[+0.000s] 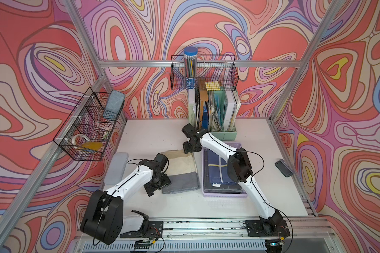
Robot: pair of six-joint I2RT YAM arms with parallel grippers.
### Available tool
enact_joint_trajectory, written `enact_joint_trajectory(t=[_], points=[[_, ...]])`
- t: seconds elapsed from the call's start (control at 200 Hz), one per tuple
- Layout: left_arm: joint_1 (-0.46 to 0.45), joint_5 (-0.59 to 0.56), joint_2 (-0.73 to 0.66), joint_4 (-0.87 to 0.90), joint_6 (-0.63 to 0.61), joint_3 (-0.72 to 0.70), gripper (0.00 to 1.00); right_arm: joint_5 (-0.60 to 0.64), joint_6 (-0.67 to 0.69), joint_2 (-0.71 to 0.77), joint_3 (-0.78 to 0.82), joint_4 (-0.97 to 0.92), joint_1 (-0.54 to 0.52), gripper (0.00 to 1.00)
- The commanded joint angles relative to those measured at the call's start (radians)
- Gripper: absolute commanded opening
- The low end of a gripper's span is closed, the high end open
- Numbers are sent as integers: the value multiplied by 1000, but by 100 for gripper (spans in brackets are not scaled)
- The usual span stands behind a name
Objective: Put the folded pillowcase in the basket
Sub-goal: Pick up the pillowcase at the center of the board.
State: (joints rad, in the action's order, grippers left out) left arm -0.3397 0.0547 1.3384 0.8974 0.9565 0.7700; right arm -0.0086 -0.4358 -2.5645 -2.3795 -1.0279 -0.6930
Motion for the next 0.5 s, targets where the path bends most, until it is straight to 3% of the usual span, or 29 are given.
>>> enact_joint_trajectory(t=[0.0, 0.215, 0.496], points=[[5, 43, 47, -62, -38, -12, 83, 9, -62, -27, -17, -57, 6, 64], [5, 107, 102, -148, -80, -19, 79, -2, -95, -36, 3, -71, 8, 63], [5, 196, 164, -249, -96, -35, 68, -114, -125, 6, 131, 26, 7, 52]])
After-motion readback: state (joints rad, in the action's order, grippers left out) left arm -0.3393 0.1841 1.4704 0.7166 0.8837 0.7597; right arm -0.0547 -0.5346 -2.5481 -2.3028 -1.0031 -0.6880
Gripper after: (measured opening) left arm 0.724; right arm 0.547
